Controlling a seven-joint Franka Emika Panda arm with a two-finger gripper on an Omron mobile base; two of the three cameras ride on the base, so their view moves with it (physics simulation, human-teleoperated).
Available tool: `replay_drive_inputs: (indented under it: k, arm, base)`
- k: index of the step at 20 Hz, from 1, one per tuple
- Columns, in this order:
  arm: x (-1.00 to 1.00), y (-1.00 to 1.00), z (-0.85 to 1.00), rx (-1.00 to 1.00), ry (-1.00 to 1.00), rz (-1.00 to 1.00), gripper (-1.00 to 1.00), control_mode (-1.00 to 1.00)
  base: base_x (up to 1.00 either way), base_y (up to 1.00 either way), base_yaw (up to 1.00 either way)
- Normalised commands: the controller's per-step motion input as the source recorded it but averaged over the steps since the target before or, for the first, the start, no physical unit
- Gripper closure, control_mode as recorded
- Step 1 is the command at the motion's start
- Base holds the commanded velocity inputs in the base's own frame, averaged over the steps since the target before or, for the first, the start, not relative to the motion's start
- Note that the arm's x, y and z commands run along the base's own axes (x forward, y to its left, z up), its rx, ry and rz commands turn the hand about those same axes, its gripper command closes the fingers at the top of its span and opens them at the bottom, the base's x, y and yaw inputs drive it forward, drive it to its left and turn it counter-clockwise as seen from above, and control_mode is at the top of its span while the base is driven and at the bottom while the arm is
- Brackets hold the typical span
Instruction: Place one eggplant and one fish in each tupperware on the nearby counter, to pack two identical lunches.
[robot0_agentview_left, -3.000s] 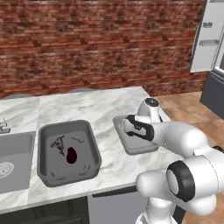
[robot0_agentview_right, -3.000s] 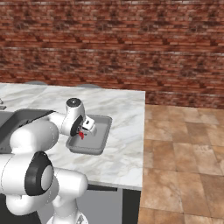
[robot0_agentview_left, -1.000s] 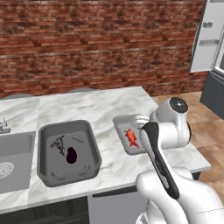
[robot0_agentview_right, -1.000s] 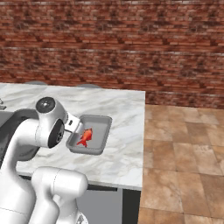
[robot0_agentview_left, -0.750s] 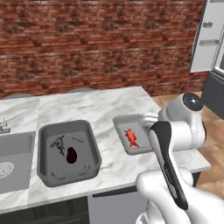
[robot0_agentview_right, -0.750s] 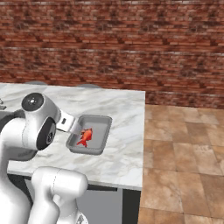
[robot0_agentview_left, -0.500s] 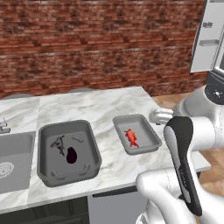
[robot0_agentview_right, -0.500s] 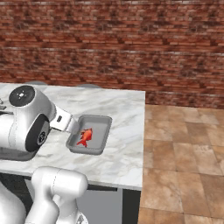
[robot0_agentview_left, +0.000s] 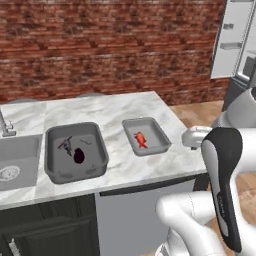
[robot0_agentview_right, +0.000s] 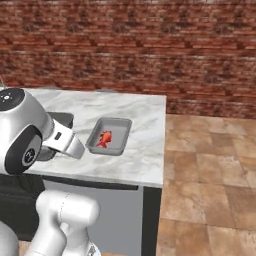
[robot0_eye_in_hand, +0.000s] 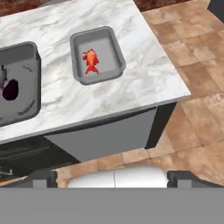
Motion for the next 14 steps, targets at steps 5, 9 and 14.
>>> replay_drive_inputs:
  k: [5, 9, 14]
  arm:
    - [0.0, 0.0, 0.0, 0.0, 0.0, 0.0, -1.0, 1.0]
    - [0.0, 0.0, 0.0, 0.0, 0.0, 0.0, -1.0, 1.0]
    - [0.0, 0.0, 0.0, 0.0, 0.0, 0.0, -1.0, 1.0]
  base:
    - [-0.87, -0.83, -0.05]
    - [-0.32, -1.0, -0.19]
    - [-0.01, -1.0, -0.25]
